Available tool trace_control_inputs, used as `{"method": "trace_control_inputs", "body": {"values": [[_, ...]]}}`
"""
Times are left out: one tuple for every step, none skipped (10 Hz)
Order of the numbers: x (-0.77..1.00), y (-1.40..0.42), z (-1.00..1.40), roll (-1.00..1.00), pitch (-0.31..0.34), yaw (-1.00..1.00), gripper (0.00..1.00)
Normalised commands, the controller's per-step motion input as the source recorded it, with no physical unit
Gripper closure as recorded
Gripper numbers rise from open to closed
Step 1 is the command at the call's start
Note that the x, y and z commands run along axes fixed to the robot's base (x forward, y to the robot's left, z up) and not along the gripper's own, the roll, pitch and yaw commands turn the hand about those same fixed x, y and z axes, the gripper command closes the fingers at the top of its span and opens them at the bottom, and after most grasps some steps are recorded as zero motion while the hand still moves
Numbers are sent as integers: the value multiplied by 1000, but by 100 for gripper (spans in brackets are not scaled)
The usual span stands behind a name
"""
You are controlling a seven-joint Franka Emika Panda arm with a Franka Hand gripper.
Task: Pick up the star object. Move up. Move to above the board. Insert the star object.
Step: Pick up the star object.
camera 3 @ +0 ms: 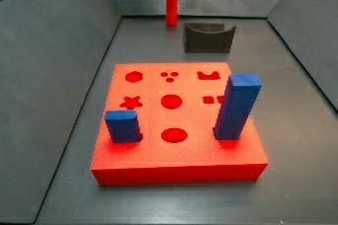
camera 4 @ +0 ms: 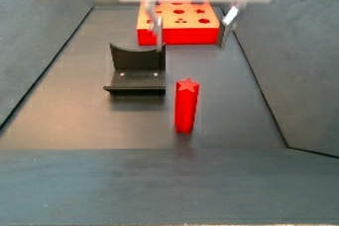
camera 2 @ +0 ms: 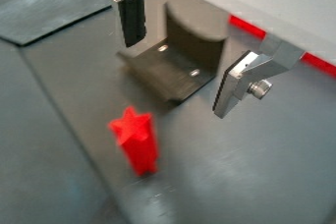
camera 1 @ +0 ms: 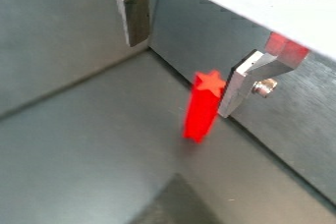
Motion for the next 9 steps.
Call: {"method": "trace_control_inputs", "body": {"values": [[277,500,-677,49,-211,337,0],[351,557,-643,9,-170,340,0],[217,449,-603,11,-177,300,0],[0,197,-694,0,-257,66,0],[0,46,-740,74,-231,0,0],[0,0,-703,99,-177,23,0],[0,71,-117,13,-40,46,0],[-109,374,-371,0,-220,363,0],[17,86,11,0,0,0,0]]}}
